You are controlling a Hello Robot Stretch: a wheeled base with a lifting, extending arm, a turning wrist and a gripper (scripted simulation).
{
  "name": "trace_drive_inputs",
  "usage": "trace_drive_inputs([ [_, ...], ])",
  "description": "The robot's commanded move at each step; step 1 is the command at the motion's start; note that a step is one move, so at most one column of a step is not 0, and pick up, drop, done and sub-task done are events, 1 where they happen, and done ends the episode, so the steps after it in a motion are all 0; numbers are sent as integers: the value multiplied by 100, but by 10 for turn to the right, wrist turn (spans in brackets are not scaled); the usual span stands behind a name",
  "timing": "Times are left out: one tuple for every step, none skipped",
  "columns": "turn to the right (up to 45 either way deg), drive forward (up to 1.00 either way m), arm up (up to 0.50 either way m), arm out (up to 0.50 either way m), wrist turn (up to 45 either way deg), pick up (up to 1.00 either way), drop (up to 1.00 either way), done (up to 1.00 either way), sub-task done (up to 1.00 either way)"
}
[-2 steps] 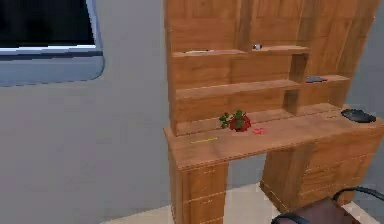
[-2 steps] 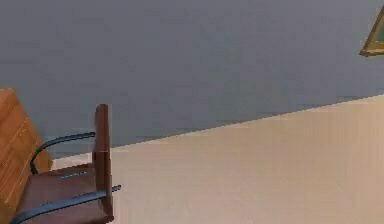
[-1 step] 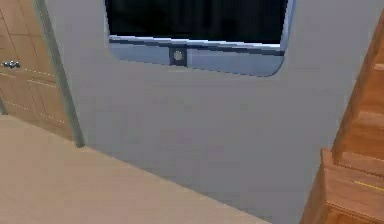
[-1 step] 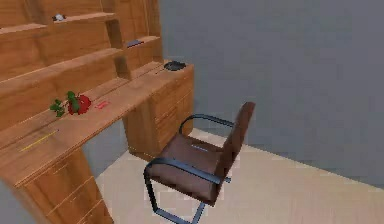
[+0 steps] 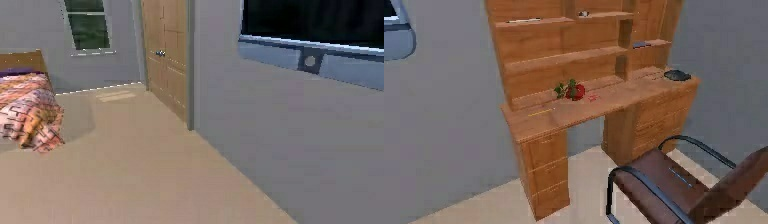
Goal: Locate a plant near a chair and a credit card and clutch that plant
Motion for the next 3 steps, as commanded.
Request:
trace_drive_inputs([
  [450, 0, 0, 0, 0, 0, 0, 0, 0],
  [450, 0, 0, 0, 0, 0, 0, 0, 0],
  [150, 0, 0, 0, 0, 0, 0, 0, 0],
])
